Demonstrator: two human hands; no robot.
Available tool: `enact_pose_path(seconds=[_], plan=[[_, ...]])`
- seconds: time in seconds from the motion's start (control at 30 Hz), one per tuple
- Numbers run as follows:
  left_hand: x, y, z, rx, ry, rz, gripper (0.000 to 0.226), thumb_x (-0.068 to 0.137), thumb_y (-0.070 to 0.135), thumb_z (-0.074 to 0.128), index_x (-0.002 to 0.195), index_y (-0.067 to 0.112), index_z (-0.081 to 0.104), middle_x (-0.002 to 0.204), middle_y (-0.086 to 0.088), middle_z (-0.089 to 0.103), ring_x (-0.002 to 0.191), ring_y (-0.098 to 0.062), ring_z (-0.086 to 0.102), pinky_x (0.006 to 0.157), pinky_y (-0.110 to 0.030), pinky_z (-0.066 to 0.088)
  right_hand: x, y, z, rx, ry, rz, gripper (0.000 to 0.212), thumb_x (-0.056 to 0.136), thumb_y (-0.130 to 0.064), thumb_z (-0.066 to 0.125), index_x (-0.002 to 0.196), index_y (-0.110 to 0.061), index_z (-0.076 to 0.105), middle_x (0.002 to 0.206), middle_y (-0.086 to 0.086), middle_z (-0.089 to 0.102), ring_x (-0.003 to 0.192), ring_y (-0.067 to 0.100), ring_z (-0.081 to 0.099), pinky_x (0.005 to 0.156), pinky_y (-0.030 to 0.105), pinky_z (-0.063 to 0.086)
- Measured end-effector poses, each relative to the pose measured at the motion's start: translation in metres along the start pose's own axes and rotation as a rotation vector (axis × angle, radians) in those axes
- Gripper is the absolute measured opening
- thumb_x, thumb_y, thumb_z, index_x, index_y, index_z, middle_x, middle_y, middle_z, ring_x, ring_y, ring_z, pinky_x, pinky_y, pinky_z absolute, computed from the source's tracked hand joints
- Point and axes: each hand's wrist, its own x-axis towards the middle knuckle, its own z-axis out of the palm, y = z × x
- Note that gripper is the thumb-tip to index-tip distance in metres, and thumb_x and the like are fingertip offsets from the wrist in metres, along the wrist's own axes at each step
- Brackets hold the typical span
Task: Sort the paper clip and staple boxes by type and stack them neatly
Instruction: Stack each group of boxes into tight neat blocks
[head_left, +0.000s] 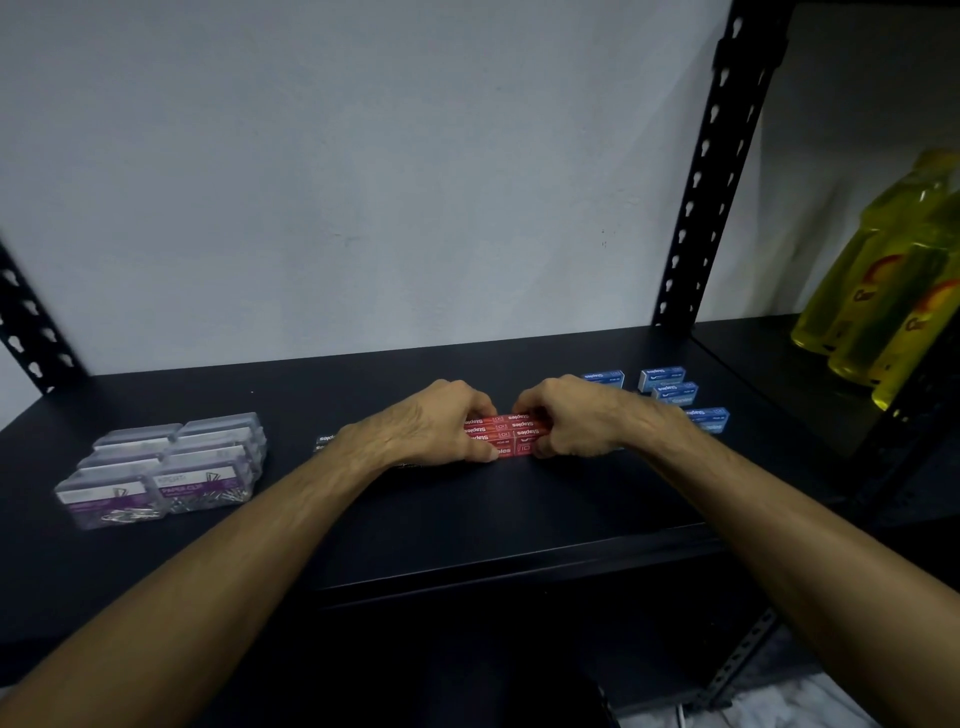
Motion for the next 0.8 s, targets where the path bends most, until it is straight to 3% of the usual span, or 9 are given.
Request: enact_pose_path(seconds=[0.17, 0.3, 0.5, 0.6, 0.67, 0.8], plan=[[0.0, -0.001, 0.001, 0.016, -0.008, -0.012, 0.06, 0.08, 0.052, 0.072, 0.131, 0.024, 0.057, 0.119, 0.004, 0.064, 0.097, -0.009, 0.062, 0.086, -0.029, 0.054, 0.0, 0.0, 0.001, 0.006, 0.002, 0.012, 0.05, 0.088, -0.029, 0.071, 0.134, -0.019, 0.053, 0.119, 0.0, 0.063, 0.1, 0.015, 0.06, 0.089, 0.031, 0.049], [-0.002, 0.002, -0.009, 0.062, 0.08, -0.013, 0.081, 0.078, 0.065, 0.066, 0.145, 0.024, 0.043, 0.13, 0.002, 0.059, 0.113, -0.013, 0.058, 0.095, -0.03, 0.048, -0.006, 0.005, -0.004, 0.023, 0.078, 0.043, 0.074, 0.081, -0.03, 0.077, 0.146, -0.019, 0.043, 0.131, 0.003, 0.059, 0.111, 0.019, 0.059, 0.095, 0.032, 0.048], [0.008, 0.024, -0.034, -0.012, 0.28, 0.067, 0.048, 0.095, 0.048, 0.055, 0.135, 0.021, 0.055, 0.123, 0.0, 0.065, 0.105, -0.011, 0.059, 0.086, -0.024, 0.044, -0.031, 0.028, -0.03, 0.054, 0.168, 0.106, 0.065, 0.088, -0.028, 0.071, 0.146, -0.025, 0.042, 0.138, 0.001, 0.055, 0.117, 0.017, 0.056, 0.093, 0.027, 0.043], [0.021, 0.044, -0.03, -0.044, 0.274, 0.108, 0.037, 0.096, 0.038, 0.054, 0.129, 0.022, 0.061, 0.118, 0.002, 0.067, 0.104, -0.01, 0.061, 0.09, -0.026, 0.048, -0.045, 0.048, -0.035, 0.057, 0.231, 0.145, 0.052, 0.09, -0.024, 0.067, 0.14, -0.025, 0.05, 0.134, 0.0, 0.057, 0.102, 0.008, 0.054, 0.084, 0.023, 0.042], [0.028, 0.056, -0.021, -0.069, 0.246, 0.136, 0.035, 0.096, 0.036, 0.055, 0.127, 0.022, 0.062, 0.117, 0.002, 0.068, 0.105, -0.01, 0.062, 0.092, -0.028, 0.05, -0.052, 0.061, -0.036, 0.047, 0.244, 0.175, 0.049, 0.09, -0.024, 0.067, 0.137, -0.025, 0.052, 0.132, -0.001, 0.058, 0.101, 0.008, 0.053, 0.083, 0.024, 0.043], [0.044, 0.084, 0.003, -0.071, 0.214, 0.201, 0.031, 0.094, 0.035, 0.059, 0.121, 0.021, 0.066, 0.099, 0.005, 0.068, 0.087, -0.007, 0.062, 0.075, -0.021, 0.047, -0.072, 0.085, -0.032, 0.022, 0.259, 0.259, 0.042, 0.089, -0.025, 0.068, 0.13, -0.028, 0.057, 0.129, -0.003, 0.058, 0.11, 0.014, 0.057, 0.09, 0.033, 0.049]])
